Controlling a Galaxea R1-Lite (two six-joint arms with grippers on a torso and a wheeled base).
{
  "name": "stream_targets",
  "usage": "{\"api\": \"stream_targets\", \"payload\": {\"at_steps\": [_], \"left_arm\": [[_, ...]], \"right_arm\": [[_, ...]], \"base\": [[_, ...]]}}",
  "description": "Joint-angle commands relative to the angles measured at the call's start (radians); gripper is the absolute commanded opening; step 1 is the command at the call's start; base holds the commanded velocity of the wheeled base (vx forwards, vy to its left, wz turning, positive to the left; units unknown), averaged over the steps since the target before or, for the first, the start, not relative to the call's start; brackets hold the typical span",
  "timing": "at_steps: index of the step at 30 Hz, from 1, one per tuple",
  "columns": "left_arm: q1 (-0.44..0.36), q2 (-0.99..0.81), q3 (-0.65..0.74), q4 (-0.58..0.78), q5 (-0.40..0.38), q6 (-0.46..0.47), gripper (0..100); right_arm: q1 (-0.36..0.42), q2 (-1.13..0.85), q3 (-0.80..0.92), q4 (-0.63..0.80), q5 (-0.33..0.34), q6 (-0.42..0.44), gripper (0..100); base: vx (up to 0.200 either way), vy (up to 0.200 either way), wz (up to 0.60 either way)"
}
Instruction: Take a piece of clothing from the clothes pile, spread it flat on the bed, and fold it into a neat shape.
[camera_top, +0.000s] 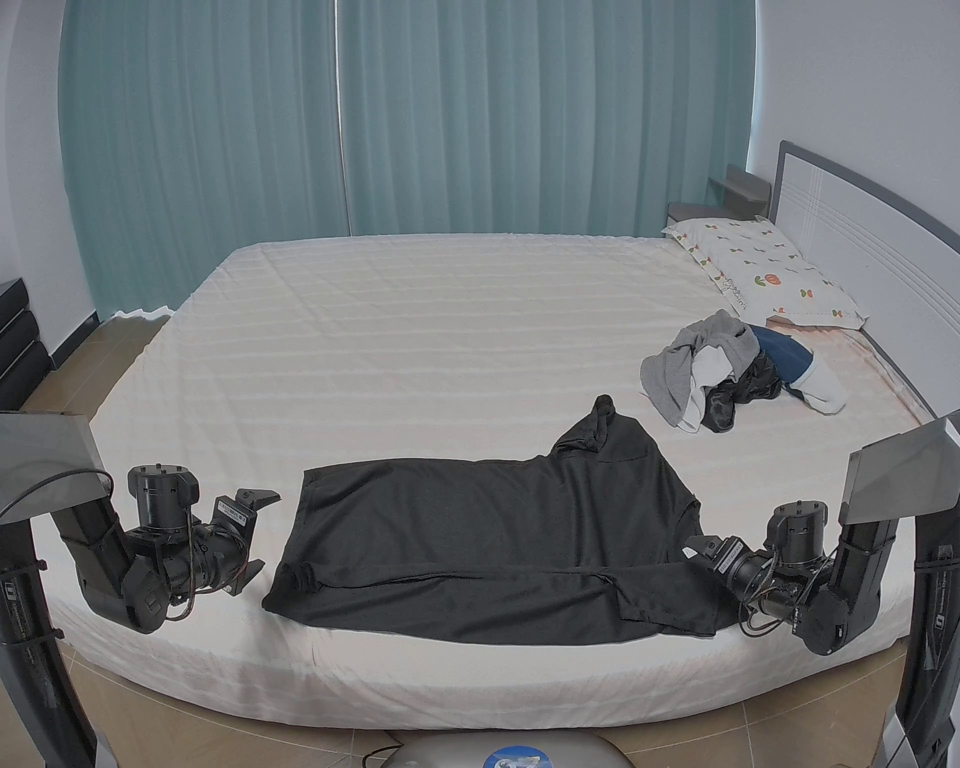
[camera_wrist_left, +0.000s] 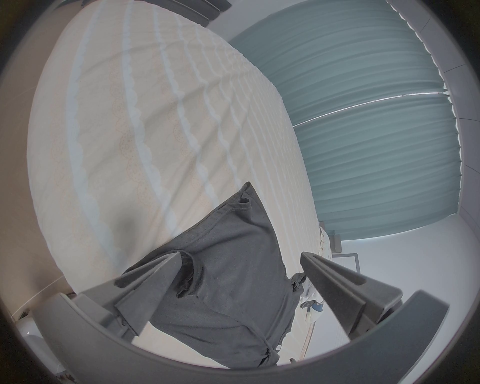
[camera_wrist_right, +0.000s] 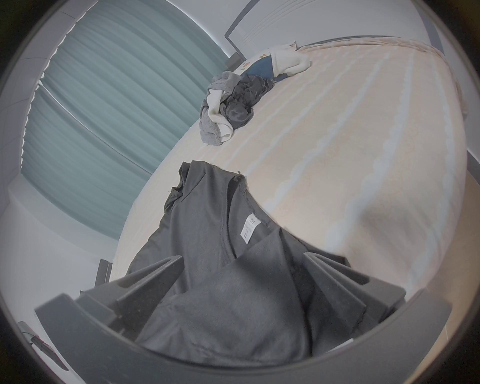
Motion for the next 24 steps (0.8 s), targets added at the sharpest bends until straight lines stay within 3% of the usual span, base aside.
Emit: {"api": "stream_targets", "payload": {"at_steps": [1, 7, 8, 24], "left_arm": [[0.0, 0.0, 0.0, 0.0, 0.0, -0.001, 100], [0.0, 0.0, 0.0, 0.0, 0.0, -0.001, 100], [0.0, 0.0, 0.0, 0.0, 0.0, -0.001, 100], [0.0, 0.0, 0.0, 0.0, 0.0, -0.001, 100]], "right_arm": [[-0.01, 0.064, -0.042, -0.002, 0.002, -0.004, 100], [-0.016, 0.075, -0.076, 0.001, 0.004, -0.004, 100], [-0.016, 0.076, -0.075, 0.001, 0.004, -0.006, 0], [-0.051, 0.052, -0.098, -0.016, -0.045, -0.006, 0]], "base": [[0.0, 0.0, 0.0], [0.0, 0.0, 0.0], [0.0, 0.0, 0.0], [0.0, 0.0, 0.0]]}}
